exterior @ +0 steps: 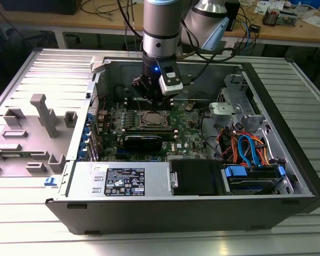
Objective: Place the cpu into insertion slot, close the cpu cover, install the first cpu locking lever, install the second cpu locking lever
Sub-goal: 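Install the first cpu locking lever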
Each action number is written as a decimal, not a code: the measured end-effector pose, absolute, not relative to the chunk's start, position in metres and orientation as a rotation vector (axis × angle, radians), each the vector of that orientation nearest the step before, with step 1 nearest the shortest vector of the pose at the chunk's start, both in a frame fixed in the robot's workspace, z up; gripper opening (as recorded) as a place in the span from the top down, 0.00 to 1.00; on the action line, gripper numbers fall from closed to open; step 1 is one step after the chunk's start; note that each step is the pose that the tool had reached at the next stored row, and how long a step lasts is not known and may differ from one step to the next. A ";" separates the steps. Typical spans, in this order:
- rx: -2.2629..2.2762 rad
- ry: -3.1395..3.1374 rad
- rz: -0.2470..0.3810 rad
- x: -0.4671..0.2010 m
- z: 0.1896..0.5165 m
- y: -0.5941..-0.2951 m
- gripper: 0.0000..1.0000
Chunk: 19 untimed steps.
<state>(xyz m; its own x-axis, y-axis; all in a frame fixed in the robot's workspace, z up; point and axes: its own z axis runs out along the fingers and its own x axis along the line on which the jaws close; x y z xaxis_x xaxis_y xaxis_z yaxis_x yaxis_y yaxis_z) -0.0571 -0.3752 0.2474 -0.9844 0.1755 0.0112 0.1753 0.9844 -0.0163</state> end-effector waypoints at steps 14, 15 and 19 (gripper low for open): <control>-0.069 -3.129 0.018 -0.077 0.247 -0.375 0.89; -0.039 -3.129 -0.007 -0.077 0.247 -0.375 0.89; -0.016 -3.130 -0.077 -0.081 0.247 -0.376 0.89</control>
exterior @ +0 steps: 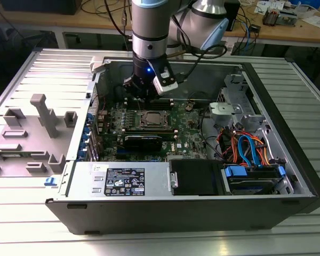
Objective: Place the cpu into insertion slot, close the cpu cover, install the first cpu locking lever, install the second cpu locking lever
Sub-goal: 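Install the first cpu locking lever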
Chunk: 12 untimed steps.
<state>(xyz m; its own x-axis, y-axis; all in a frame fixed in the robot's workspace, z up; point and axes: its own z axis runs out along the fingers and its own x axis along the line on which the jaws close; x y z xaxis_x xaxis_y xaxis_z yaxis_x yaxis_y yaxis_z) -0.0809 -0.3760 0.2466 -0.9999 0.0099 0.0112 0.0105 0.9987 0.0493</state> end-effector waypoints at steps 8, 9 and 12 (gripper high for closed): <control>-0.009 -3.130 -0.078 -0.109 0.247 -0.377 0.89; -0.007 -3.130 -0.078 -0.113 0.247 -0.377 0.89; -0.006 -3.130 -0.078 -0.118 0.248 -0.377 0.89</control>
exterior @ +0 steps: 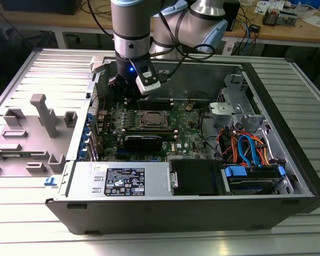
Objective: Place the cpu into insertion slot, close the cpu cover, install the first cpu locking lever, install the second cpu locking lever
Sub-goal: 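Install the first cpu locking lever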
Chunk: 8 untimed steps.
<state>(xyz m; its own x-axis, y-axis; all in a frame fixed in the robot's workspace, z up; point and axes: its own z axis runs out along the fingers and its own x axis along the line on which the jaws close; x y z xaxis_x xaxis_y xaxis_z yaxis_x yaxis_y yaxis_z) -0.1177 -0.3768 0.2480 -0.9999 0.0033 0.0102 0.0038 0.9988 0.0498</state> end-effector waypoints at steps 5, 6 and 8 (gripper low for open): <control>-0.001 -3.130 -0.078 -0.118 0.260 -0.377 0.89; -0.001 -3.130 -0.078 -0.118 0.261 -0.377 0.89; 0.000 -3.131 -0.079 -0.119 0.261 -0.377 0.89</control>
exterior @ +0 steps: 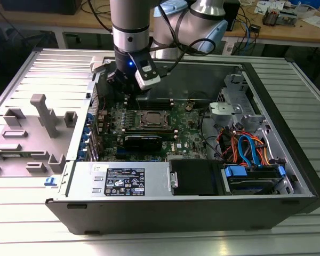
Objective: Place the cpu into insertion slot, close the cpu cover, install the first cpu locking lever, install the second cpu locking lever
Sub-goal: 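Install the first cpu locking lever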
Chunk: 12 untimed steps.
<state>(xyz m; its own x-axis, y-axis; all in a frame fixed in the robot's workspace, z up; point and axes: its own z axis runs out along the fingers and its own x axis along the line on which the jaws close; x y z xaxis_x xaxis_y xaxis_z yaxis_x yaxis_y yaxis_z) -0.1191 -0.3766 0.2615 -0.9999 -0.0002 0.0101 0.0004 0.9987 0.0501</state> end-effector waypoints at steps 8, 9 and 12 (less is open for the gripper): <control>0.001 -3.130 -0.078 -0.122 0.262 -0.377 0.89; 0.001 -3.130 -0.078 -0.122 0.262 -0.377 0.89; 0.001 -3.130 -0.078 -0.122 0.262 -0.377 0.89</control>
